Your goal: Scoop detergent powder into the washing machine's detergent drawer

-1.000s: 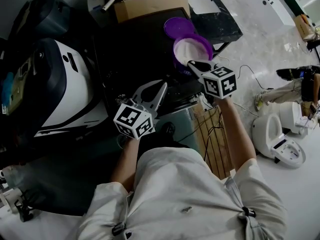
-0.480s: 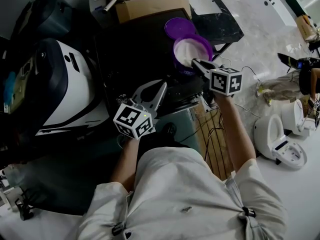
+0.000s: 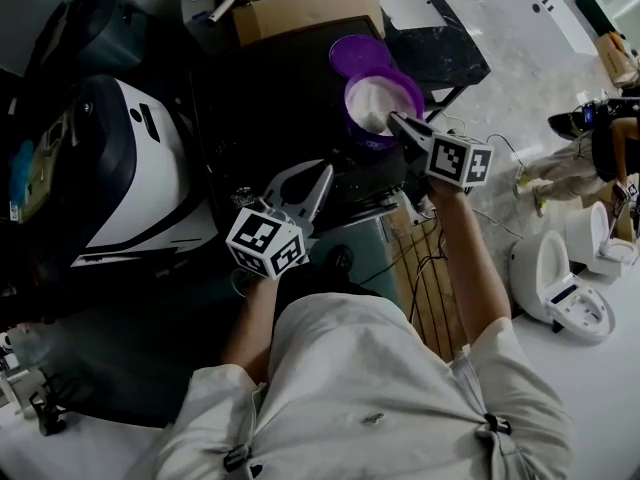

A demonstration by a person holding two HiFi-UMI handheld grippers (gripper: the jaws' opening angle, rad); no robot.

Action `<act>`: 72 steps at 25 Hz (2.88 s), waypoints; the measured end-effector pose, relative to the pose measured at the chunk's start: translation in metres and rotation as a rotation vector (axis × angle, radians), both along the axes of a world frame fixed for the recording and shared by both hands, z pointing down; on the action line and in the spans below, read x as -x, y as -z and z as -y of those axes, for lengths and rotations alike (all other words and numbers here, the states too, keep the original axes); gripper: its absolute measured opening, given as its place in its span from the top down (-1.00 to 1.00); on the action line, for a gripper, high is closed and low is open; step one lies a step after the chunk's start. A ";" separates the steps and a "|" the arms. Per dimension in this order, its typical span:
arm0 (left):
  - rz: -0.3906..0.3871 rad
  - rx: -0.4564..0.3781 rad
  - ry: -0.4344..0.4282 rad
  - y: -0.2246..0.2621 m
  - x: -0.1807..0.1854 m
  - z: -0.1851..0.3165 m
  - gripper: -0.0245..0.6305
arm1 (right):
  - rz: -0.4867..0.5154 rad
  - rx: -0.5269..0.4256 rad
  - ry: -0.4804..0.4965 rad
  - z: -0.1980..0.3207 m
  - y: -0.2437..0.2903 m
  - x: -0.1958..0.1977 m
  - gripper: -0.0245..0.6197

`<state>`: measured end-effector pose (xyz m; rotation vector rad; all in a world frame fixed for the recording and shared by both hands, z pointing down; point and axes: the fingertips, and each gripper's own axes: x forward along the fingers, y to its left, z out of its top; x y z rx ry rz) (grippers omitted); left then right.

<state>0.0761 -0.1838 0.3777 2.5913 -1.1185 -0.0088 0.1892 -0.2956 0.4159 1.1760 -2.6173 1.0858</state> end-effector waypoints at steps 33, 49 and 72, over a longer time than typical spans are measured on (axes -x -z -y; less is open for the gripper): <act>-0.007 -0.009 -0.029 0.005 0.034 -0.025 0.86 | 0.336 0.023 -0.174 -0.021 0.047 0.001 0.89; -0.029 0.011 -0.085 0.000 0.088 -0.077 0.86 | 0.391 0.062 -0.139 -0.110 0.048 0.079 0.89; -0.073 0.078 -0.050 -0.042 0.169 -0.124 0.86 | 0.360 0.196 -0.122 -0.205 -0.021 0.155 0.89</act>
